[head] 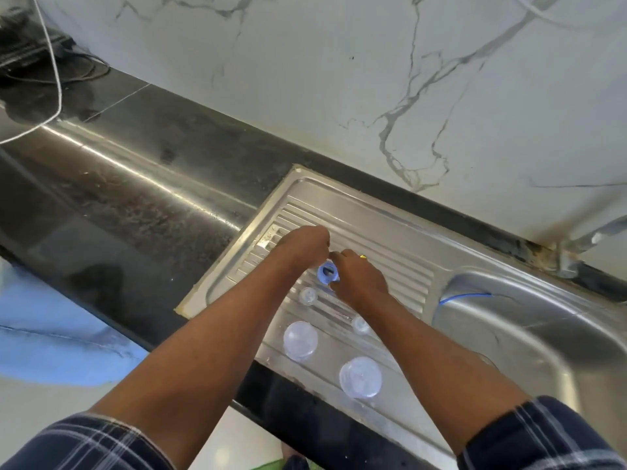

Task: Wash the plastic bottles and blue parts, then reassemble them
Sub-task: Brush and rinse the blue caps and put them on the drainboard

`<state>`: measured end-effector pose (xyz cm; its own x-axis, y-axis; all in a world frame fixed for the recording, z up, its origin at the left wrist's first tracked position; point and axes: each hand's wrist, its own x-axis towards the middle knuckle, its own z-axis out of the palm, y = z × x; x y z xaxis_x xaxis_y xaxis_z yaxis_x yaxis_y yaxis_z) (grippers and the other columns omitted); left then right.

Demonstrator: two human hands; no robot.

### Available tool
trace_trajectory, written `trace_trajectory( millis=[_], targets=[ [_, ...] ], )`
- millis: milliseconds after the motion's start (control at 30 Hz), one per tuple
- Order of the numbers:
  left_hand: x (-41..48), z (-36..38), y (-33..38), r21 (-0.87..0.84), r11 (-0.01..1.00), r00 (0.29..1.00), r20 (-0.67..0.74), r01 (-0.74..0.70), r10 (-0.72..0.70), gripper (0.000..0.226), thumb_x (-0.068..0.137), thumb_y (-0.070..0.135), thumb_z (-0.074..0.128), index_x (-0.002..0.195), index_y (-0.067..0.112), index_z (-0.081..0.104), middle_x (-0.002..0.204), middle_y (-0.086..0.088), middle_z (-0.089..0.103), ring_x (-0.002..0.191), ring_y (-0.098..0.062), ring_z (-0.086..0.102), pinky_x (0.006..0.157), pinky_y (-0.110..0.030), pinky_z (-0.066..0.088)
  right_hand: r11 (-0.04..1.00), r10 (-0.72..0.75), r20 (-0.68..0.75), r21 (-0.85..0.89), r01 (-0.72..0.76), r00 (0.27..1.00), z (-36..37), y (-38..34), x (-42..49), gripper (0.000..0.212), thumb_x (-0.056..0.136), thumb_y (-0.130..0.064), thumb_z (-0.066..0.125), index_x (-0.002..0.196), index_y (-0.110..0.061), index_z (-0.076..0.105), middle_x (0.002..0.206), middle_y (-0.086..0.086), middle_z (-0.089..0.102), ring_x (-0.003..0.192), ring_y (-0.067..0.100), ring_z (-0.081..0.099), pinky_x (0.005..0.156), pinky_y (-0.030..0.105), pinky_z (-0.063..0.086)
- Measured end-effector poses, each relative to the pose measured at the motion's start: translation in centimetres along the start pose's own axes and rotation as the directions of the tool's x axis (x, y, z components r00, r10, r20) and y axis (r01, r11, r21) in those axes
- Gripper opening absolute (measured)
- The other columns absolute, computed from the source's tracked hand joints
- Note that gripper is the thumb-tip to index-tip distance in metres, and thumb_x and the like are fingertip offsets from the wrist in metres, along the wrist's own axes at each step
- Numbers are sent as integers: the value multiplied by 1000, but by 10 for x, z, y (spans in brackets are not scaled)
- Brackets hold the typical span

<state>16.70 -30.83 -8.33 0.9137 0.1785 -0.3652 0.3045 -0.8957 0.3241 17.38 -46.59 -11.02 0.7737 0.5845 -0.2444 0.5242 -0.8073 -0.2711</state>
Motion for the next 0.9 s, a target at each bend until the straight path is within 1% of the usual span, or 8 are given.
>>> trace_trajectory(
  millis=[133, 233, 333, 433, 600, 700, 767, 900],
  targets=[
    [6, 2, 27, 52, 996, 997, 12, -73, 72, 23, 94, 20, 57, 113, 16, 69, 109, -5, 72, 100, -30, 67, 85, -38, 55, 987, 95, -56, 132, -87, 994, -7, 26, -15, 45, 94, -27, 61, 138, -30, 53, 135, -2, 54, 121, 25, 55, 89, 41, 52],
    [11, 13, 75, 76, 978, 981, 43, -193, 190, 24, 95, 25, 57, 114, 16, 68, 113, -5, 69, 102, -31, 65, 82, -39, 54, 962, 197, -102, 213, -172, 975, -17, 73, -40, 36, 94, -28, 62, 129, -24, 62, 130, 2, 60, 121, 24, 56, 100, 38, 47],
    [14, 33, 137, 109, 950, 955, 80, -293, 286, 22, 91, 20, 54, 108, 15, 66, 112, -8, 69, 98, -31, 65, 87, -43, 56, 926, 322, -137, 250, -282, 937, -26, 134, -84, 24, 90, -20, 64, 112, -15, 72, 117, 8, 70, 113, 29, 62, 94, 37, 47],
    [12, 61, 198, 111, 901, 903, 147, -420, 403, 27, 91, 24, 57, 113, 12, 65, 119, -12, 67, 110, -35, 64, 91, -42, 54, 857, 488, -97, 242, -455, 868, -21, 198, -138, 15, 89, -19, 61, 94, -14, 75, 103, 10, 73, 102, 34, 65, 85, 39, 49],
    [8, 126, 274, 88, 854, 834, 285, -513, 472, 21, 94, 22, 57, 105, 8, 69, 111, -16, 69, 103, -35, 66, 87, -39, 54, 732, 644, 39, 261, -630, 764, 3, 278, -213, 14, 86, -15, 65, 92, -18, 77, 105, 6, 75, 103, 29, 67, 91, 36, 52],
    [7, 161, 294, 106, 861, 825, 363, -497, 432, 12, 91, 18, 58, 95, 10, 67, 105, -15, 71, 98, -33, 67, 85, -40, 55, 706, 655, 114, 260, -659, 747, 25, 308, -235, 19, 86, -13, 61, 90, -21, 78, 102, 6, 76, 101, 29, 68, 86, 35, 54],
    [7, 177, 298, 114, 881, 834, 395, -460, 385, 19, 92, 17, 57, 104, 8, 69, 109, -12, 70, 98, -30, 67, 85, -40, 55, 744, 600, 144, 260, -615, 787, 39, 316, -238, 23, 86, -13, 59, 93, -25, 77, 105, 6, 75, 102, 29, 68, 84, 34, 54],
    [7, 193, 294, 144, 909, 857, 418, -391, 302, 27, 96, 20, 54, 114, 10, 70, 116, -10, 69, 103, -30, 66, 92, -42, 54, 929, 262, 353, 158, -334, 898, 68, 307, -219, 30, 90, -17, 61, 114, -29, 72, 125, 0, 65, 114, 25, 62, 89, 35, 52]
  ],
)
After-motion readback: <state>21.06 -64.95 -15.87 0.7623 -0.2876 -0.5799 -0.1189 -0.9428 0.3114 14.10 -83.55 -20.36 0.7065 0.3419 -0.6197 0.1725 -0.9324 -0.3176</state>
